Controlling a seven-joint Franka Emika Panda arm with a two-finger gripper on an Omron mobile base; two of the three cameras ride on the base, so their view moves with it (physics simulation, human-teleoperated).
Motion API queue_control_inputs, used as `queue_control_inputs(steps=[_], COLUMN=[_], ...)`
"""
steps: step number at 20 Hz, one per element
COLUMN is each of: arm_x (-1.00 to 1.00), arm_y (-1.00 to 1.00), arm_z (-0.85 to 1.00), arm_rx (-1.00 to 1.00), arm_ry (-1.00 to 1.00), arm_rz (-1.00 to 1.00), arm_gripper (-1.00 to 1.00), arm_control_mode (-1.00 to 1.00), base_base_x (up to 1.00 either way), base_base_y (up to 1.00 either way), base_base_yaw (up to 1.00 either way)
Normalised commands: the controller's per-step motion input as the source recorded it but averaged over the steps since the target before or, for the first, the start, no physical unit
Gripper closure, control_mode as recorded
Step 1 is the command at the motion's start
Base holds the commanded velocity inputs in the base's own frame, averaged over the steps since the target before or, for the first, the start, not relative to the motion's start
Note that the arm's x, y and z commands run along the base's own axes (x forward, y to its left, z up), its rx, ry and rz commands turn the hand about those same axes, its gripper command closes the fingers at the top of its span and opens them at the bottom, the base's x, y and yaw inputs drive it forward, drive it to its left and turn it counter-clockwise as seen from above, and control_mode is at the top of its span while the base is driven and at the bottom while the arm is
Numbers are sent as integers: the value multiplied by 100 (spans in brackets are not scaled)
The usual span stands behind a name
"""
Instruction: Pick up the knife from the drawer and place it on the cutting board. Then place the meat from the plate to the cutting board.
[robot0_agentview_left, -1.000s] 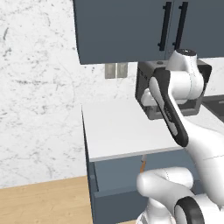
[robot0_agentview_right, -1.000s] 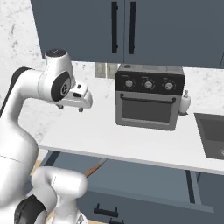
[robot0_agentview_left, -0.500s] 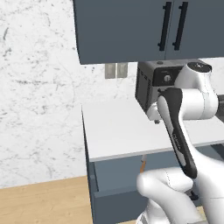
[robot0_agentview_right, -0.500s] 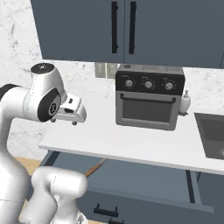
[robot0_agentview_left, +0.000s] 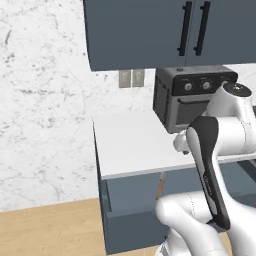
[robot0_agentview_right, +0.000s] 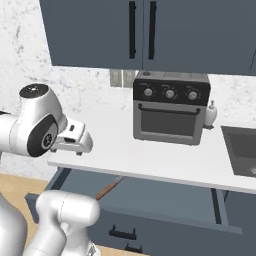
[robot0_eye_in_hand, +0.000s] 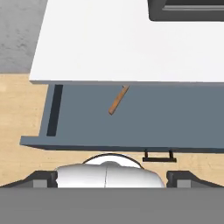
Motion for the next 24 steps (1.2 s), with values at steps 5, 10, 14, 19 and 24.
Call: queue_control_inputs(steps=[5,10,14,19,24], arm_x=[0,0,0,6,95], arm_y=[0,0,0,-1,-5], arm_z=[0,0,0,0,-28], arm_rx=[0,0,0,0,0], arm_ry=[0,0,0,0,3], arm_rz=[0,0,0,0,0], arm_gripper=[-100,-100,-100,-100,-100], arm_control_mode=[100,100,100,-100,-100], base_base_x=[-40,-73,-71,-34,0], base_base_y=[-27,-8,-5,-6,0], base_base_yaw=[0,0,0,0,0])
